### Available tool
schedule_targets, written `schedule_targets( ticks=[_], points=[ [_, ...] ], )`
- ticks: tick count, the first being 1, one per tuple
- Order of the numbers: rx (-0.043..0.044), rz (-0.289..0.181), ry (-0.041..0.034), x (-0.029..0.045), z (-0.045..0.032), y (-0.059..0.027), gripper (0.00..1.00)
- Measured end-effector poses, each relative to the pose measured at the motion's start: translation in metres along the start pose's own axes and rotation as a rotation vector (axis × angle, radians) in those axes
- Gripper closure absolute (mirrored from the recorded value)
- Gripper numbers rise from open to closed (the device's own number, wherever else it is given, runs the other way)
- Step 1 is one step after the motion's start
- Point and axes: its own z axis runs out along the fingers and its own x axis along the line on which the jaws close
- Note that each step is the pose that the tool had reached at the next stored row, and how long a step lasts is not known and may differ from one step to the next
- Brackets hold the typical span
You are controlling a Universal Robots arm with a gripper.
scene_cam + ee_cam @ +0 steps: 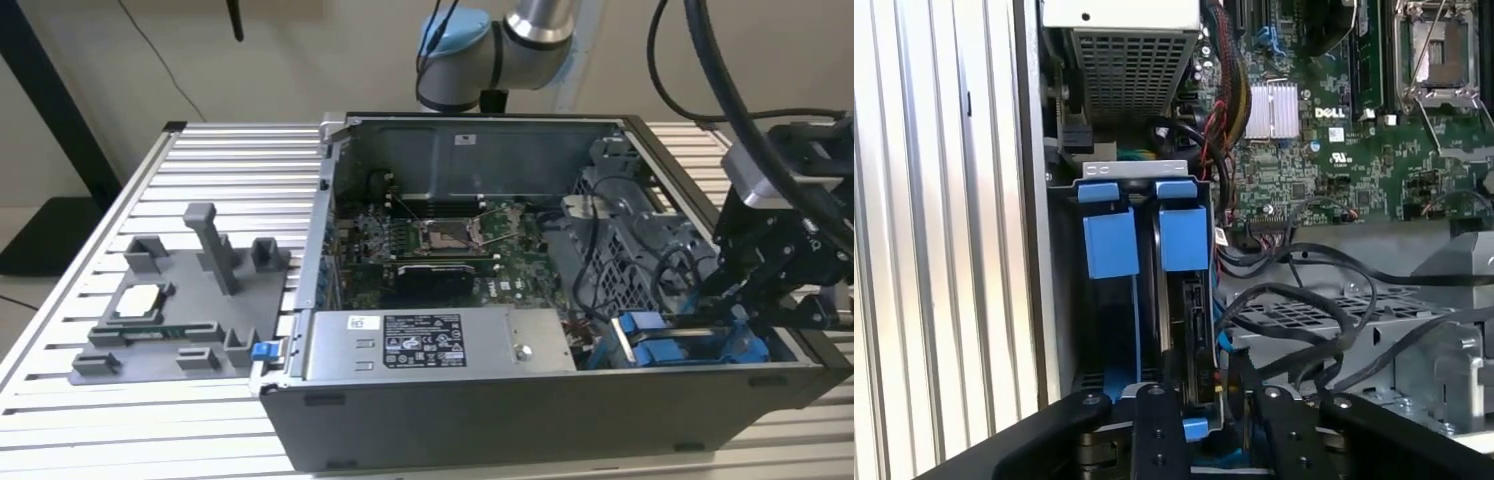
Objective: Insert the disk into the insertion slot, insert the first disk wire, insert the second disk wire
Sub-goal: 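Insert the first disk wire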
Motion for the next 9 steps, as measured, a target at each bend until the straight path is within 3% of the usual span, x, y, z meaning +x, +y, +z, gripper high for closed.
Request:
schedule_targets(
  ticks=[4,9],
  points=[
    [-0.0006,0.000,0.0002,-0.0021,-0.0131,0.0006,0.00],
    [-0.0007,0.000,0.0002,-0.0038,-0.0236,0.0011,0.00]
  ],
)
